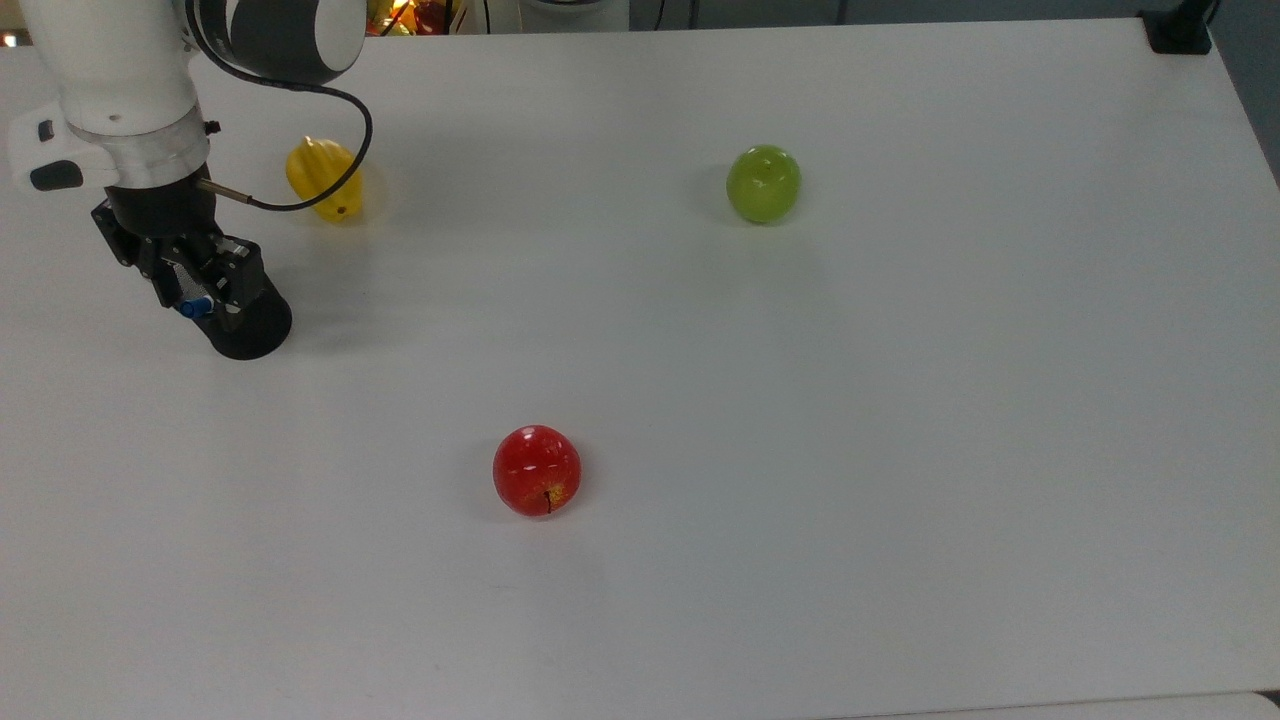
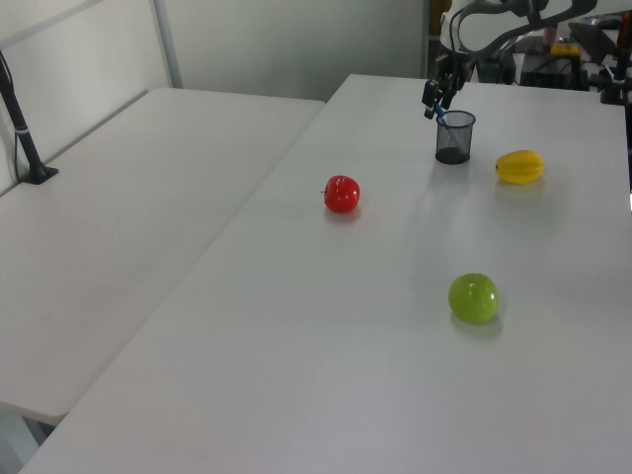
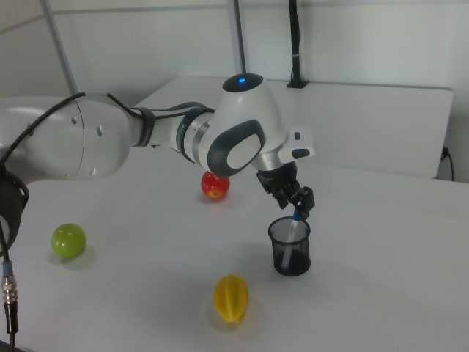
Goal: Take marker pen
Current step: 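Close the gripper on the marker inside the cup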
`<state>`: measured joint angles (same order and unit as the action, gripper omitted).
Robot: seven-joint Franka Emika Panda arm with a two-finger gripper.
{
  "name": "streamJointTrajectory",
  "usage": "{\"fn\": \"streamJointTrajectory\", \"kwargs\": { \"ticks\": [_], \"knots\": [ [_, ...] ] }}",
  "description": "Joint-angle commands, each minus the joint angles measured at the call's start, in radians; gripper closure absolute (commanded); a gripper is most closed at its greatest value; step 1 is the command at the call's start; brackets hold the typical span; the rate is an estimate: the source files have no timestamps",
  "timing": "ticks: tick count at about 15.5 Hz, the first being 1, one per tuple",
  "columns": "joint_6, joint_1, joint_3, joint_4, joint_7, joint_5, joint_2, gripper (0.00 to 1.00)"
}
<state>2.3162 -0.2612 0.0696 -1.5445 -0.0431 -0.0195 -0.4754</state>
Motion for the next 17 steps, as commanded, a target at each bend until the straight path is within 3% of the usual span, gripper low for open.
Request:
{"fn": "streamJointTrajectory", "kwargs": {
  "ticks": [1,4,10,17],
  "knots": [
    [0.012,0.002,0.006,0.021,0.009,0.003,0.005,0.5],
    [0.012,0.0,0.006,0.021,0.009,0.003,0.005,0.61],
    [0.012,0.0,0.006,0.021,0.002,0.015,0.006,0.69],
    [0.005,-0.001,0.01,0.021,-0.029,0.013,0.021,0.91]
  ]
}}
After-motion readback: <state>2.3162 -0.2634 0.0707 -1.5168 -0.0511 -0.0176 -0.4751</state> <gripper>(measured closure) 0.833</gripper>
